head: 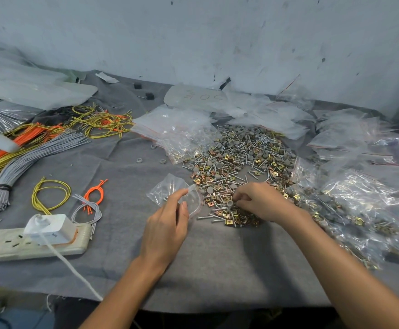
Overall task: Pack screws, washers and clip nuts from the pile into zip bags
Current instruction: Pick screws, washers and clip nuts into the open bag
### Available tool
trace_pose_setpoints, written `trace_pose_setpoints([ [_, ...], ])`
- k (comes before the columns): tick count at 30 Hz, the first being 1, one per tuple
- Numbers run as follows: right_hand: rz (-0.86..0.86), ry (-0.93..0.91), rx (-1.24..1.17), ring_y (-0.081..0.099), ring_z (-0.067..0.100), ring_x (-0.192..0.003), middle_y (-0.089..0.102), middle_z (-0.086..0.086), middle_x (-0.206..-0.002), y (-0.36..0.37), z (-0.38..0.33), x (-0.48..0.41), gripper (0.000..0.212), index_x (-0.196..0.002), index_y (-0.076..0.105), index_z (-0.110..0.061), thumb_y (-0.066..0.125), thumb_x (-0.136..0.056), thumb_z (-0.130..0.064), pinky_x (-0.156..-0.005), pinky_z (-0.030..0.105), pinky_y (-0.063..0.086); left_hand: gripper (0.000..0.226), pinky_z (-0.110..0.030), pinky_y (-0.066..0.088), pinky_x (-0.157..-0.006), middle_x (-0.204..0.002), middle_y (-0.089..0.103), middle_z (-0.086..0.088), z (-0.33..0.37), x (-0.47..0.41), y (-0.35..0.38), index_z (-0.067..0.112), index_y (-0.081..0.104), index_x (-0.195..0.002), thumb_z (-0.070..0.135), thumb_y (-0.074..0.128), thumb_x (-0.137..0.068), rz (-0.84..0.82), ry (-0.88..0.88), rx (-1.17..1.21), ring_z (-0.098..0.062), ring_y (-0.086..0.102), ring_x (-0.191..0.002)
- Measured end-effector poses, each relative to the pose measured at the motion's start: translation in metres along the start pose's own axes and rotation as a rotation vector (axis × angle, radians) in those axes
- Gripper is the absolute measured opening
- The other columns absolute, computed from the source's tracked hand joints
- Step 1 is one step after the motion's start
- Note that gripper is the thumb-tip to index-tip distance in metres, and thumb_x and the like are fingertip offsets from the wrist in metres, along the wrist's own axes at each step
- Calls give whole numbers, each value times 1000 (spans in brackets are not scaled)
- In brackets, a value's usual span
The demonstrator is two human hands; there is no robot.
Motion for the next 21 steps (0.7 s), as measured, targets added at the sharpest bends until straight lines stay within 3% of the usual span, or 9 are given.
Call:
trace_pose_setpoints([
  [9, 57, -20, 38, 62, 7, -79, 66, -14, -86, -7, 6, 8, 7, -89, 67, -29, 66, -95, -32, -73, 33, 55, 34, -20, 31, -56, -70, 42, 23, 1, 0, -1, 27, 53, -131, 18, 58, -99, -6, -9, 1, -2, 44, -65],
  [13, 86, 9, 25, 63, 3, -78, 66, -16, -85, -21, 12, 17, 7, -89, 65, -31, 64, -96, -31, -71, 27, 55, 34, -21, 31, -55, -71, 43, 22, 1, 0, -1, 27, 53, -131, 16, 59, -99, 1, -8, -5, -2, 43, -65],
  [16, 147, 28, -38, 62, 1, -77, 65, -17, -83, -36, 15, 26, 10, -86, 63, -31, 64, -97, -30, -63, 20, 46, 35, -21, 31, -55, -73, 44, 22, 1, 0, -1, 27, 53, -130, 15, 60, -98, 9, 1, -4, -2, 42, -65],
  [21, 237, 26, -266, 61, 1, -74, 67, -12, -83, -53, 6, 40, 9, -89, 65, -29, 64, -96, -24, -61, 17, 45, 33, -21, 30, -54, -71, 45, 21, 1, 1, -1, 28, 52, -129, 18, 58, -99, 5, -4, 8, -4, 45, -64],
])
Point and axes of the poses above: each hand's wrist, its own x-axis away from the middle knuckle, its own y-axis out of the palm, z = x × y, the point moved 9 cm from there along -x, towards the middle knuckle
